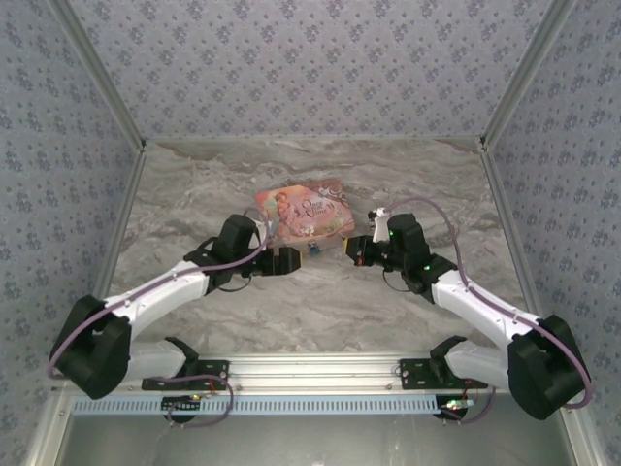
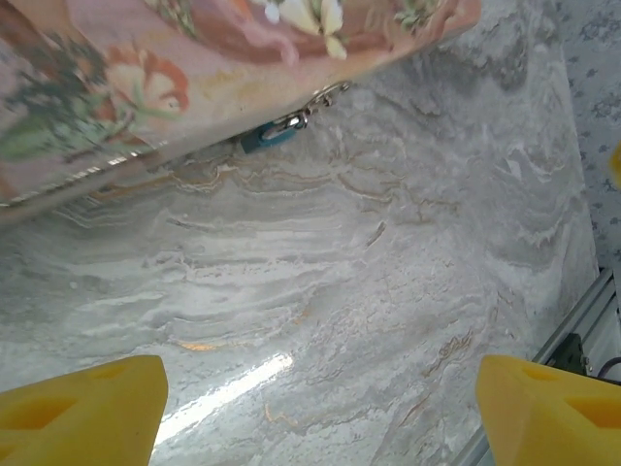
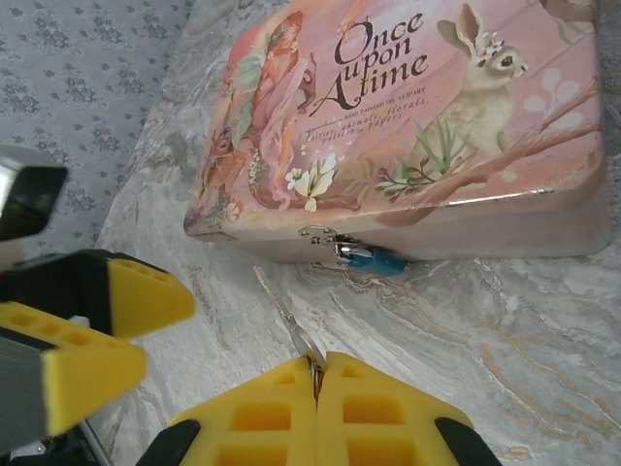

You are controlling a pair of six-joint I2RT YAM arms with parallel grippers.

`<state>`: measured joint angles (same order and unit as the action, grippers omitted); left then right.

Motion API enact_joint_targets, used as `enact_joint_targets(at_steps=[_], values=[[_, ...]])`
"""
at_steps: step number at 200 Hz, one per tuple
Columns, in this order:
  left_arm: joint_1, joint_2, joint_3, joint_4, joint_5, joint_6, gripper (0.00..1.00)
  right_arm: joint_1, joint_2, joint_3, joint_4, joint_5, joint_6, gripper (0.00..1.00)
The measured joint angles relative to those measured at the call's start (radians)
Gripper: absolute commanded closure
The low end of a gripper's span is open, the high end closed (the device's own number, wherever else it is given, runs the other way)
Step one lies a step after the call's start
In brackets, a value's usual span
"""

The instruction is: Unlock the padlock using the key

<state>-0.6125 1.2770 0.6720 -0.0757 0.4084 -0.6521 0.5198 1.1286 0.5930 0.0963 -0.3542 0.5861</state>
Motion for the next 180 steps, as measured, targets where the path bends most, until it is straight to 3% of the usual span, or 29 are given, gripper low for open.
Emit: enact_joint_targets(at_steps=[68,143,180], values=[[-0.014,0.198,0.011,0.182,0.011,0.015,0.19,0.000,-0.005,0.002,-0.003,0.019,0.000,1.00],[-0.024,0.276,0.072,0.183,-0.164,0.068,0.19,-0.025,0.037,0.023,0.019,0.019,0.000,1.00],[0.052,0.283,0.079,0.184,-0.199,0.109,0.19,-0.030,0.074,0.027,0.048,0.010,0.001,1.00]])
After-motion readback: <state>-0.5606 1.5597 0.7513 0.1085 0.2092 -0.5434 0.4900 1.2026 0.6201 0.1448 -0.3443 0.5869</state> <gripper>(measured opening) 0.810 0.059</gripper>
